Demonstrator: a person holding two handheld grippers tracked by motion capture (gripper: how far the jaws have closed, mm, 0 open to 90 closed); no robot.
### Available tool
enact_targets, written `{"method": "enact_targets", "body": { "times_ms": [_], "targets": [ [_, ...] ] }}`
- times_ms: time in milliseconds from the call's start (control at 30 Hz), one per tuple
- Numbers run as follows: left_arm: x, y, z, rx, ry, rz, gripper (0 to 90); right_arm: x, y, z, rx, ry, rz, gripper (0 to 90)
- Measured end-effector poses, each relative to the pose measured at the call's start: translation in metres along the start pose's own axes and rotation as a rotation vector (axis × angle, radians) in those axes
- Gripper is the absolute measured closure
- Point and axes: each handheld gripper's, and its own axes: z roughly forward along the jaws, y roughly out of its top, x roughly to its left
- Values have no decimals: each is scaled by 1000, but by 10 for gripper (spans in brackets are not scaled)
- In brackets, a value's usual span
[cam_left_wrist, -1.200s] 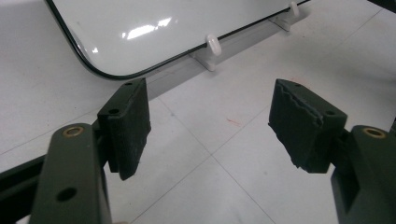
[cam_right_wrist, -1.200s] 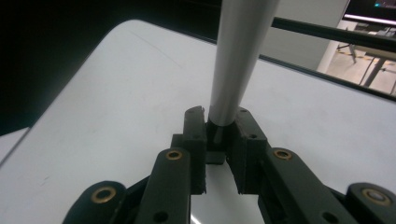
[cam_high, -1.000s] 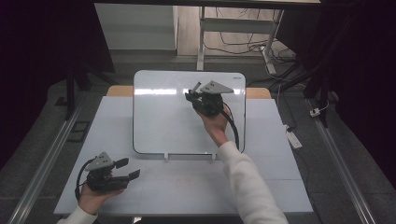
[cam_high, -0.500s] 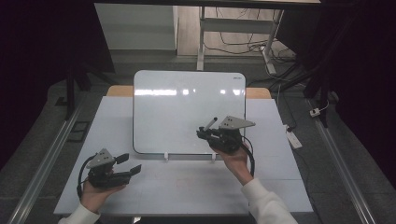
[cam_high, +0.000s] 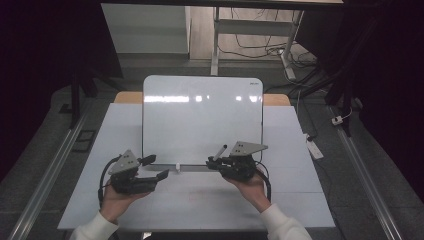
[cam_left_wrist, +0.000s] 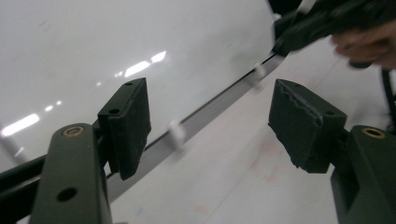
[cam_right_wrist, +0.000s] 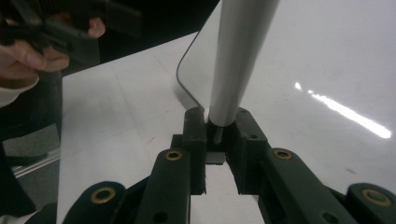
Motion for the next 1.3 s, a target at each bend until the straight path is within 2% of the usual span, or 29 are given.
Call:
{"method": "enact_targets", "body": {
  "times_ms": [133,333,467,667,767,867,933,967,1100,1167,1300],
  "targets": [
    [-11,16,16,4,-45,36,304,4,-4,6,20,23,2,775],
    [-22,34,39,4,-120,52,317,9,-7,14,40,54,3,775],
    [-31,44,52,0,-171,83,350,12,-9,20,59,77,8,774],
    [-40,52,67,3,-225,120,457,15,-11,26,73,96,10,775],
    [-44,53,72,-1,-234,147,579,16,-12,28,74,101,14,774],
    [-44,53,74,-4,-217,150,749,17,-12,29,74,107,12,773],
    [-44,53,73,-6,-192,167,792,18,-12,29,73,112,18,772],
    [-43,53,72,-5,-178,175,804,17,-12,30,72,119,29,770],
    [-41,53,68,-13,-170,157,810,19,-13,30,56,126,44,749],
    [-38,53,65,-14,-140,162,810,21,-12,28,35,116,43,674],
    [-21,56,52,-37,-87,114,810,20,-11,14,-16,77,48,603]
  ]
}}
